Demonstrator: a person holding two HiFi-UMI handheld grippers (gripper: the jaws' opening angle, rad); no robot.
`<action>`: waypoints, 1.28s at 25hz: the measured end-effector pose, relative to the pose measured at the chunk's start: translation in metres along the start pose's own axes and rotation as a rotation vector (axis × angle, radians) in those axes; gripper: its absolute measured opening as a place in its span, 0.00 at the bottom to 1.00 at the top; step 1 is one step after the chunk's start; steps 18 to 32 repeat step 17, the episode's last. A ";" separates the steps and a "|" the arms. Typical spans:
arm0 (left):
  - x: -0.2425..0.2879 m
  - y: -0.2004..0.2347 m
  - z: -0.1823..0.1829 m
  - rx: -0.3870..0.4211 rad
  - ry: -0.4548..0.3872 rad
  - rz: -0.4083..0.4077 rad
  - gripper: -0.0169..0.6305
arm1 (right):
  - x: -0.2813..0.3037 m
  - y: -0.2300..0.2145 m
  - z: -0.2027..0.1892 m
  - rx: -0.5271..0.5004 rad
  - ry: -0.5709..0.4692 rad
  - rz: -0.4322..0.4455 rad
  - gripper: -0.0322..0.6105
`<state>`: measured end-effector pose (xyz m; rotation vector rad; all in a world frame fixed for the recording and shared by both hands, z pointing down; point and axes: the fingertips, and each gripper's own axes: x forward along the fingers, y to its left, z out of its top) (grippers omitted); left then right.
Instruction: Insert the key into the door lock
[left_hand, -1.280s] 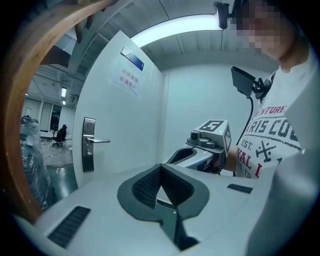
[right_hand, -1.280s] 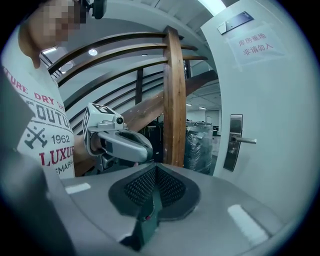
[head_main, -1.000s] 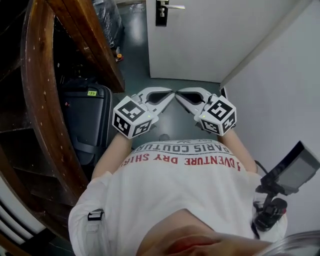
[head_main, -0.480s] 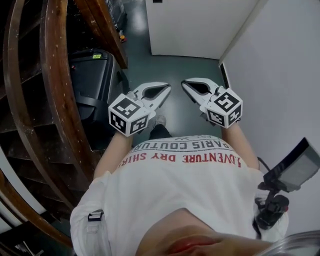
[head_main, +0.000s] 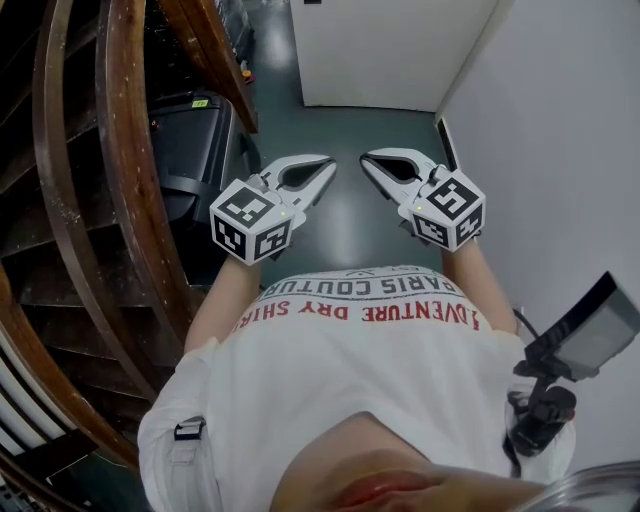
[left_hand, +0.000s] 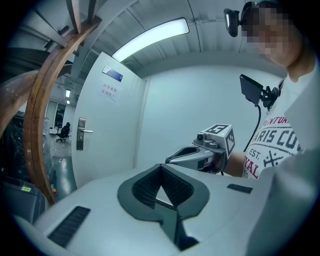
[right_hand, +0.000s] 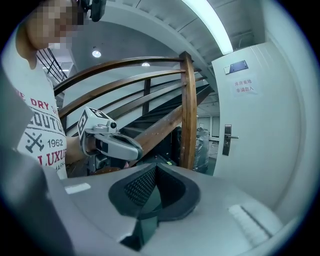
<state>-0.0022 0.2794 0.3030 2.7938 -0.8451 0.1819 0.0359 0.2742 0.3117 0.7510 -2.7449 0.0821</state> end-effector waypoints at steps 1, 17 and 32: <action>-0.002 0.001 0.001 -0.002 0.000 0.005 0.03 | 0.000 0.001 0.001 0.000 -0.003 0.002 0.05; -0.008 -0.007 -0.001 0.007 0.019 0.033 0.03 | -0.006 0.016 0.005 0.005 -0.035 0.049 0.05; -0.008 -0.007 -0.001 0.007 0.019 0.033 0.03 | -0.006 0.016 0.005 0.005 -0.035 0.049 0.05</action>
